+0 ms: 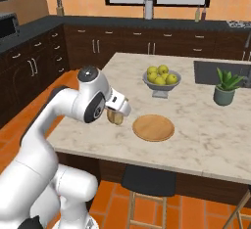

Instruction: Place one bun and one sausage from the bowl on each plate.

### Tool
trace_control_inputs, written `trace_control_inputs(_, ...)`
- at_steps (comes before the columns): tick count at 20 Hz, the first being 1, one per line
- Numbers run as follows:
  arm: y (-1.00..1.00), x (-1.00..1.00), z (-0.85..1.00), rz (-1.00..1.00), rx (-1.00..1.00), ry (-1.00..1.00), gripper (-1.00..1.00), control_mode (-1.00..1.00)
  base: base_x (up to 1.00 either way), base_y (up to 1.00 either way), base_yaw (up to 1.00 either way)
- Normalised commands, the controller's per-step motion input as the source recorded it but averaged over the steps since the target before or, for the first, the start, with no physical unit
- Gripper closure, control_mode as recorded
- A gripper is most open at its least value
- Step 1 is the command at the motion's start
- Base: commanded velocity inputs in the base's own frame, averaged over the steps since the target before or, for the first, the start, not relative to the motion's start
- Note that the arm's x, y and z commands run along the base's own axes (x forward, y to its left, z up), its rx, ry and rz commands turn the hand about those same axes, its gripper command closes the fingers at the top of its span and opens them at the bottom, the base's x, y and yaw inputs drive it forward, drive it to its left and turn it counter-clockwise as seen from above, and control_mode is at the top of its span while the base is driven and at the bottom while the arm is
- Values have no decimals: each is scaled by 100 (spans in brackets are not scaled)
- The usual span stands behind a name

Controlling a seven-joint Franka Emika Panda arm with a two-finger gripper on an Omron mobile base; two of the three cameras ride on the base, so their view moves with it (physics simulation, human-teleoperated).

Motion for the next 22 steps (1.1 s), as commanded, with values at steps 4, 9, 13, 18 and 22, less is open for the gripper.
trace_control_inputs(4,-63,91,-68,-20,0,9,100,-100,0,0,0)
trace_control_inputs(9,-52,93,-71,-11,0,10,100,-100,0,0,0)
trace_control_inputs(13,-16,69,-53,-1,0,11,100,-100,0,0,0)
trace_control_inputs(18,-22,58,-49,0,1,9,100,-100,0,0,0)
trace_control_inputs(22,-24,37,-40,0,4,7,100,-100,0,0,0)
